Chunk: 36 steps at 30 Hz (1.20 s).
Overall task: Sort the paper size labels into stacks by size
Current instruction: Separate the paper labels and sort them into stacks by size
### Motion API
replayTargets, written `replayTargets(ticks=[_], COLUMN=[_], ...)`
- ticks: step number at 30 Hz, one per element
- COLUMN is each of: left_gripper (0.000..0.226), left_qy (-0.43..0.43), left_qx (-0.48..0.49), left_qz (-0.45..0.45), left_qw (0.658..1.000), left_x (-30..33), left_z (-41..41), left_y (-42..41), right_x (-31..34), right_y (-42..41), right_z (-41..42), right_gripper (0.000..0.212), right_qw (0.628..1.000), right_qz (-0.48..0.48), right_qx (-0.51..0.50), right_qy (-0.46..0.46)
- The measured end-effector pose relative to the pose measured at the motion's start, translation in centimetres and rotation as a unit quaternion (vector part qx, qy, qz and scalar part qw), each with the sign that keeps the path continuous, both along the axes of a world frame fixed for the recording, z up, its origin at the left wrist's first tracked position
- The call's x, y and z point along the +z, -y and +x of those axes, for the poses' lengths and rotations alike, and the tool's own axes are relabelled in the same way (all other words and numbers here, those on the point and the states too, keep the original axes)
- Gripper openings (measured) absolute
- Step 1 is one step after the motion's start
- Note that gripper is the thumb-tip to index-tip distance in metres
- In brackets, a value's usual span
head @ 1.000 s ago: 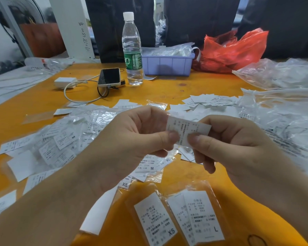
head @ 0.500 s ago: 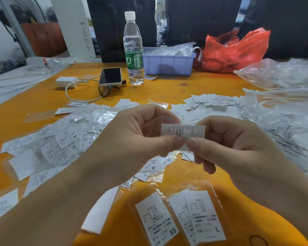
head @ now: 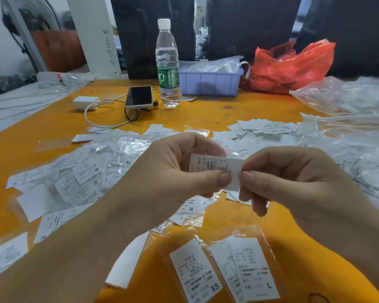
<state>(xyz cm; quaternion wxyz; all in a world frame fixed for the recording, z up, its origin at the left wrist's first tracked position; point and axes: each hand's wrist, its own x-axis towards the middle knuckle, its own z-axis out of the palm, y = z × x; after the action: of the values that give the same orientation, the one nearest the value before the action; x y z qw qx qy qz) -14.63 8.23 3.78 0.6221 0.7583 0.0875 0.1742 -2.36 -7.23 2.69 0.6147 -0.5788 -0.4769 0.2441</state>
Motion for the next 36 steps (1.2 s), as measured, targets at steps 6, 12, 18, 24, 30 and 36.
replayTargets(ticks=[6,12,18,24,30,36], left_gripper=[0.026,0.026,0.016,0.011,0.009,0.022], left_qy=[-0.012,-0.033,-0.046,-0.049,-0.056,-0.111], left_qx=[-0.029,-0.050,-0.043,-0.065,-0.056,0.158], left_qz=[0.024,0.026,0.028,0.026,0.020,0.181], left_qw=[0.999,0.998,0.998,0.996,0.997,0.964], left_x=[-0.2,-0.5,-0.1,-0.2,-0.3,-0.7], left_z=[-0.1,0.1,0.0,-0.1,0.0,0.1], left_y=[0.0,-0.1,-0.7,-0.6,-0.7,-2.0], right_x=[-0.5,-0.6,-0.3,-0.3,-0.2,-0.1], right_y=[-0.2,-0.1,-0.1,0.0,0.0,0.0], right_z=[0.0,0.4,0.4,0.0,0.1,1.0], right_gripper=[0.007,0.013,0.013,0.017,0.027,0.031], right_qw=[1.000,0.999,0.999,0.998,0.998,0.997], right_qz=[-0.020,-0.031,-0.025,-0.026,-0.021,-0.051], right_qx=[0.004,0.008,-0.011,-0.032,-0.042,-0.051], right_qy=[-0.012,0.012,0.037,0.055,0.052,0.040])
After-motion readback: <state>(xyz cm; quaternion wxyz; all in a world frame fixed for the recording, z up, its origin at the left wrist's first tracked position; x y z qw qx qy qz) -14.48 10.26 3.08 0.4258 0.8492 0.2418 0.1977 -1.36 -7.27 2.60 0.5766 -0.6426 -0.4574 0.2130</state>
